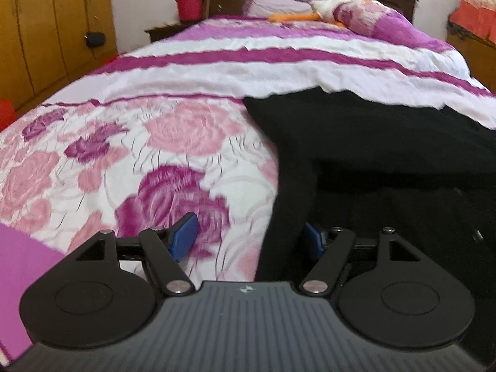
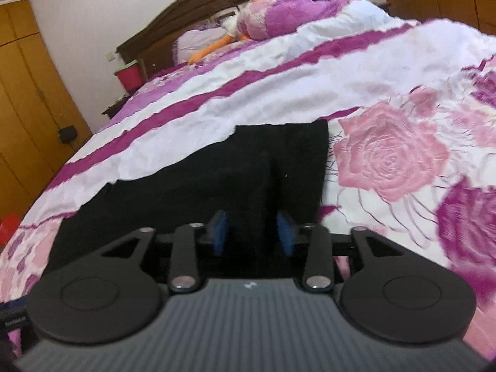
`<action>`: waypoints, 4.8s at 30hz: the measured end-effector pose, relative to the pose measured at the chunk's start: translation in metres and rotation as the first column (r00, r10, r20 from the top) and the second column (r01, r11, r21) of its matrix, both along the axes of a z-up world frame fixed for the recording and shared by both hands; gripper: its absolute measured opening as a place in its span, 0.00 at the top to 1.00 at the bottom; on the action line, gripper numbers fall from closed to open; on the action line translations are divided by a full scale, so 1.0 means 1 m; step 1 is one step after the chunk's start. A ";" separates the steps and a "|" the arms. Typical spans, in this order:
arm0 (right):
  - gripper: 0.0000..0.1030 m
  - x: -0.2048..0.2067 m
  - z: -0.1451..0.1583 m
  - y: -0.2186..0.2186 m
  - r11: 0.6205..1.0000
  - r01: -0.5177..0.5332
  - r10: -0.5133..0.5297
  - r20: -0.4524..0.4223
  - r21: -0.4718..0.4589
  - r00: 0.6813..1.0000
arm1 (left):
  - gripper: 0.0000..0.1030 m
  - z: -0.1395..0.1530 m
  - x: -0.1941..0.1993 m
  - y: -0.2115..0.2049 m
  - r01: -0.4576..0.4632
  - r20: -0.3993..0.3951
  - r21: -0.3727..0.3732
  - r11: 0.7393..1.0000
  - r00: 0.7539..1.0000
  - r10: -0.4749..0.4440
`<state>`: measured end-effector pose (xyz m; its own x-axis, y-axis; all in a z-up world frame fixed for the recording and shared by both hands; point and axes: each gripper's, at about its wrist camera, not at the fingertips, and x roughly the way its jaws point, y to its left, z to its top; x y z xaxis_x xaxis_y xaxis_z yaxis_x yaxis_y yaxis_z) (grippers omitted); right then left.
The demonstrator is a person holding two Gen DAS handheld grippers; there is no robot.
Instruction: Fold small clothes
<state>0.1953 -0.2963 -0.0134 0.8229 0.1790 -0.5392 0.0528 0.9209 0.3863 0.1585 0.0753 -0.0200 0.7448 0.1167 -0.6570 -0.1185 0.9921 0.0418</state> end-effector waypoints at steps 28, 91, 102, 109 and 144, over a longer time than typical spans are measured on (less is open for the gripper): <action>0.54 -0.204 0.005 0.013 0.961 -0.078 0.072 -0.033 -0.266 0.997 | 0.27 0.000 -0.166 0.006 0.039 -0.124 -0.091 0.995 0.991 -0.051; 0.91 -0.238 -0.013 -0.018 0.939 -0.235 0.208 0.131 0.250 0.969 | 0.92 0.000 -0.172 -0.003 0.320 0.100 -0.557 0.766 0.942 -0.321; 0.91 -0.196 0.033 -0.021 0.923 -0.194 0.080 0.329 0.332 0.941 | 0.92 0.070 -0.135 0.005 0.302 0.299 -0.558 0.773 0.942 -0.153; 0.91 -0.164 0.057 -0.026 0.930 -0.121 -0.034 0.408 0.348 0.912 | 0.92 0.106 -0.096 -0.002 0.265 0.365 -0.531 0.805 0.929 -0.065; 0.90 0.076 -0.030 -0.009 0.986 0.112 -0.130 0.156 0.124 0.979 | 0.92 -0.017 0.196 -0.027 0.034 0.111 -0.349 0.936 0.994 0.006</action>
<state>0.2716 -0.3054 -0.0430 0.9172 0.1251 -0.3783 0.0890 0.8611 0.5006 0.3541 0.0483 -0.0369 0.8138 -0.1171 -0.5693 -0.0887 0.9430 -0.3207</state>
